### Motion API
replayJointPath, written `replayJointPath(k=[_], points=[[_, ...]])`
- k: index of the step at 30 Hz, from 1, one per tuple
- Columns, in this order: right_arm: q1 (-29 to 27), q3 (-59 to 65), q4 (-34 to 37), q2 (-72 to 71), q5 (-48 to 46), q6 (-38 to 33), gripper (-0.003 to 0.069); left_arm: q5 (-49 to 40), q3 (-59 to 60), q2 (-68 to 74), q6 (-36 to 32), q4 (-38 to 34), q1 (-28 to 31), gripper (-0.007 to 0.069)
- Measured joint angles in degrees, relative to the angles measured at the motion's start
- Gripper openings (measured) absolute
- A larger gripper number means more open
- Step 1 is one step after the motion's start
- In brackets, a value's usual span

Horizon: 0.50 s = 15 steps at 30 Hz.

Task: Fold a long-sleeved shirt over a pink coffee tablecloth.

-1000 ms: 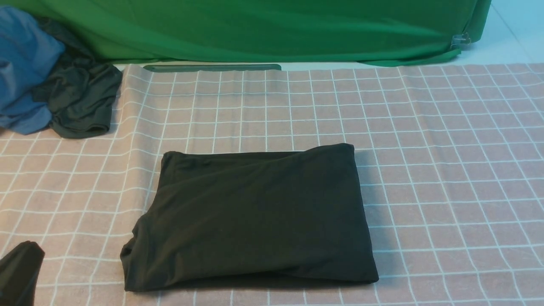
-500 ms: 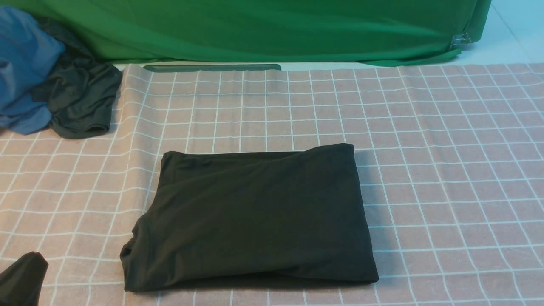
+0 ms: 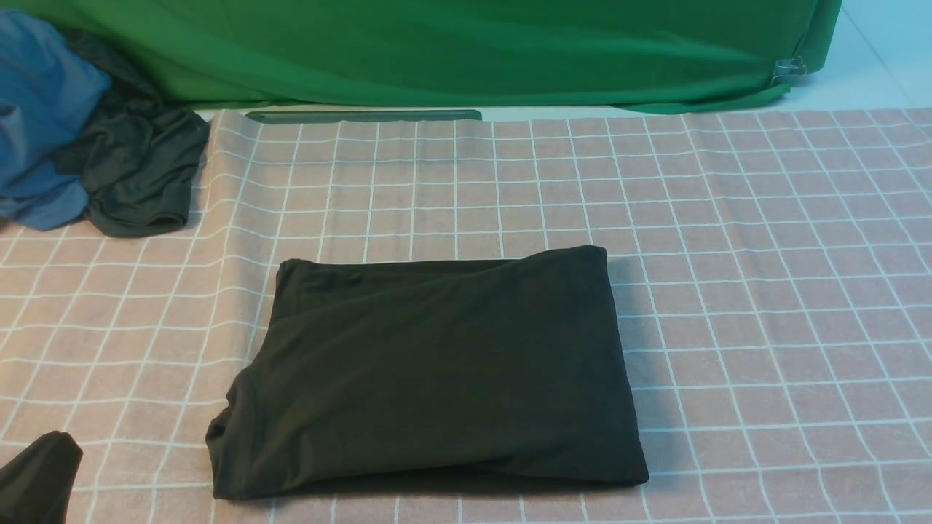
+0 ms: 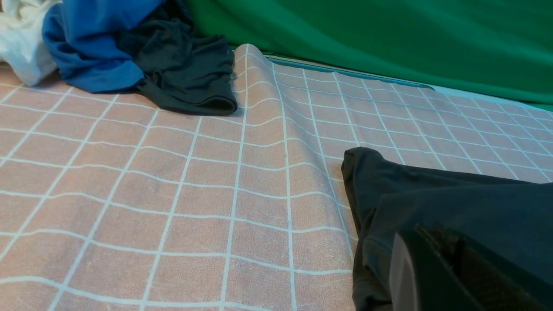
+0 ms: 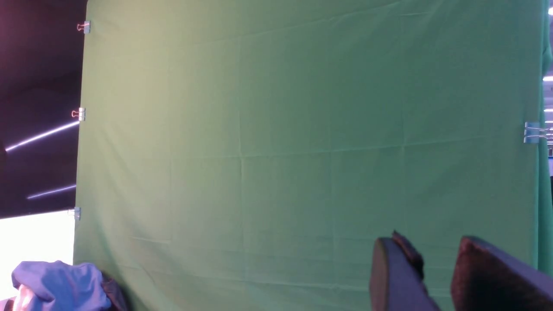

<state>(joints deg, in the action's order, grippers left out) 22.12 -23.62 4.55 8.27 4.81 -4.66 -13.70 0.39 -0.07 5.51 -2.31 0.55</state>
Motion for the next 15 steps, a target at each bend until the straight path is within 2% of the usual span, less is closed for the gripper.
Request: replayJointPath(k=[4, 8, 10, 12, 14, 15], points=[[0.00, 0.00, 0.00, -0.05, -0.26, -1.46, 0.0247, 0.00, 0.00, -0.02, 0.00, 0.00, 0.00, 0.0013], [-1.24, 0.85, 0.00, -0.93, -4.81, -9.87, 0.0247, 0.00, 0.00, -0.02, -0.17, 0.00, 0.00, 0.0013], [-3.17, 1.94, 0.00, -1.11, -7.28, -12.12, 0.0247, 0.00, 0.00, -0.02, -0.25, 0.00, 0.00, 0.0013], [-8.04, 6.21, 0.00, -1.15, -9.74, -13.92, 0.0247, 0.00, 0.00, -0.02, -0.24, 0.00, 0.00, 0.0013], [-9.80, 8.32, 0.00, -1.22, -10.41, -14.28, 0.0247, 0.00, 0.00, -0.02, -0.26, 0.00, 0.00, 0.0013], [-12.38, 11.60, 0.00, -1.35, -10.84, -14.63, 0.0247, 0.00, 0.00, -0.02, -0.31, 0.00, 0.00, 0.0013]])
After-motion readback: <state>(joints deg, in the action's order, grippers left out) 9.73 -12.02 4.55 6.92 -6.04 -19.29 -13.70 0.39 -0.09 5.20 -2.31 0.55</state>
